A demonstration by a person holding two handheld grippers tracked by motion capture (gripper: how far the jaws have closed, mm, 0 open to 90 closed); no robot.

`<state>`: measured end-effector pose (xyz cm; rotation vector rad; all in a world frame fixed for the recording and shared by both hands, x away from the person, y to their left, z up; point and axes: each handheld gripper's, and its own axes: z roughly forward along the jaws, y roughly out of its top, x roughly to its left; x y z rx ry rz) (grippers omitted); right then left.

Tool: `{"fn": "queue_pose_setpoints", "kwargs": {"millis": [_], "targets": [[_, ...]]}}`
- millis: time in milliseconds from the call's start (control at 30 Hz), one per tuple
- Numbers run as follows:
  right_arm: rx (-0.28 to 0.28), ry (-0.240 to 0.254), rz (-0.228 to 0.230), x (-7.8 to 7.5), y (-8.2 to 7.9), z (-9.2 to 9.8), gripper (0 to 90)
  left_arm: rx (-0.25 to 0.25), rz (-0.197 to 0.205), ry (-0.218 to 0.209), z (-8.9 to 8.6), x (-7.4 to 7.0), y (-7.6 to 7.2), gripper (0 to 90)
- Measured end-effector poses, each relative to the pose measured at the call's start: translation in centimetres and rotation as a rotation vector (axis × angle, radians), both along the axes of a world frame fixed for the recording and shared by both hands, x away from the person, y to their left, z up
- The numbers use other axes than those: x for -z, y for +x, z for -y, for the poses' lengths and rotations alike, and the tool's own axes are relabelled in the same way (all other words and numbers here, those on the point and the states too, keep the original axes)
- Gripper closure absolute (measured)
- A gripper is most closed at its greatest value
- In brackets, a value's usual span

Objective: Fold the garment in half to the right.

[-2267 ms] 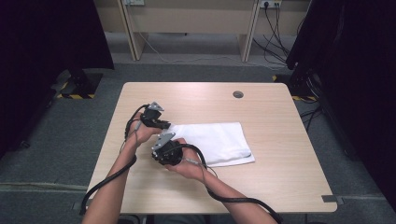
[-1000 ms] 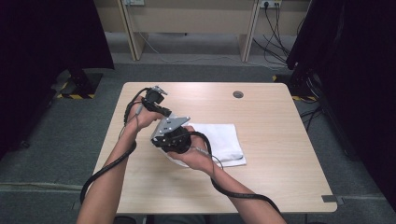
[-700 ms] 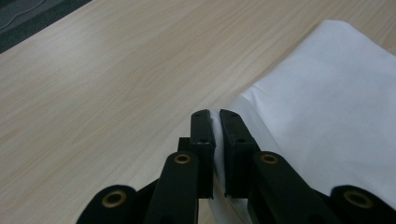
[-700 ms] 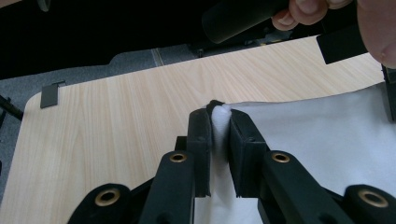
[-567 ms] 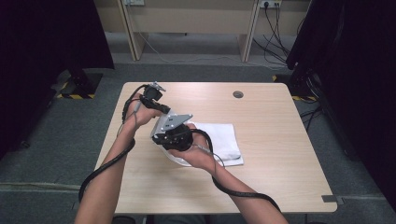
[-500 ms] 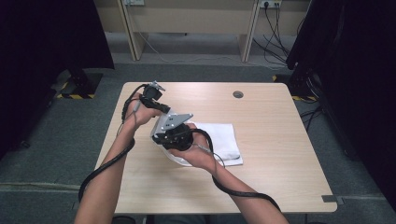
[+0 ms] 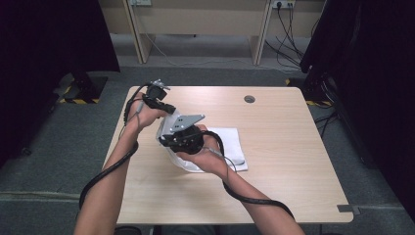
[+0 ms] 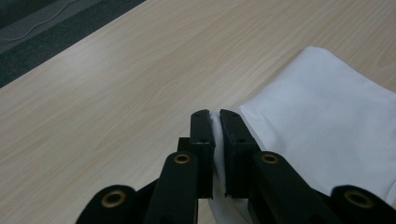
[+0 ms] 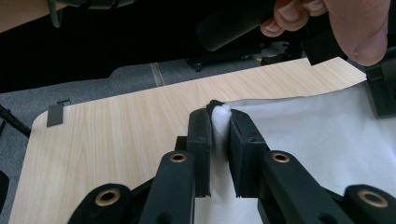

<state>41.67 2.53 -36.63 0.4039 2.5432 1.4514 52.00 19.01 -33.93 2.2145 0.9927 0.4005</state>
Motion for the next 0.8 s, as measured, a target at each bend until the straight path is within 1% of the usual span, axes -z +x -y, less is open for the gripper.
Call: {"fn": "queue_pose_setpoints", "kwargs": {"millis": [267,500,800], "targets": [[-0.002,0.022,-0.005,-0.1,0.0,-0.4,80.6,-0.009,0.003,0.005,-0.5,-0.4,-0.1,83.7],[-0.005,0.038,0.002,-0.7,-0.1,-0.8,80.6,-0.019,0.01,0.01,-1.0,-1.0,-0.3,83.6],[-0.011,0.042,0.005,-0.9,-0.1,-1.3,80.7,-0.028,0.011,0.01,-1.5,-1.2,-0.5,83.7]]}}
